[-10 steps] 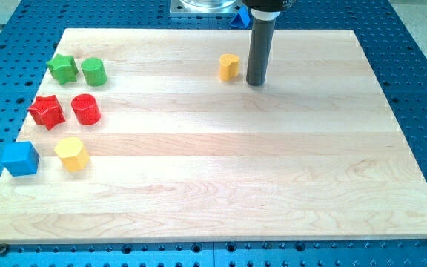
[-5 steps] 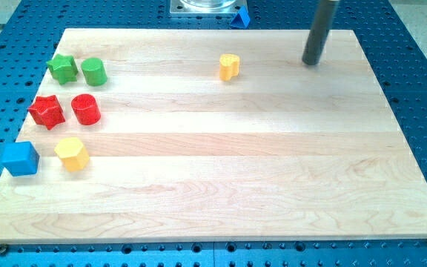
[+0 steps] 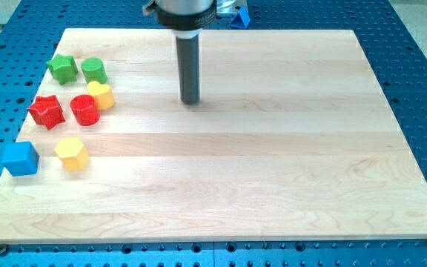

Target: Place the yellow heart above the red circle

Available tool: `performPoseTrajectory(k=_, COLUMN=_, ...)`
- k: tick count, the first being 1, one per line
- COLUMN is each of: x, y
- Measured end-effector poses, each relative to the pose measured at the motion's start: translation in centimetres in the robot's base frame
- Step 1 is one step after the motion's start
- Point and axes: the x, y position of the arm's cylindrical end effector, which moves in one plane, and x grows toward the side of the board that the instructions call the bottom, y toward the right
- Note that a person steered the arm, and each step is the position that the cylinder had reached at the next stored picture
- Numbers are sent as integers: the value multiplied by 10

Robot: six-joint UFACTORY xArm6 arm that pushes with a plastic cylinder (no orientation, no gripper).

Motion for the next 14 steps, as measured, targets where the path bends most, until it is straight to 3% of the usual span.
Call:
performPoseTrajectory(k=1, x=14, y=-51)
performPoseTrajectory(k=6, x=8, y=-116)
performPoseTrajectory(k=8, x=13, y=-104)
performPoseTrajectory(k=9, x=55, y=-86)
performPoseTrajectory(k=10, x=80, y=-123)
performPoseTrajectory(k=14, x=79, y=-253)
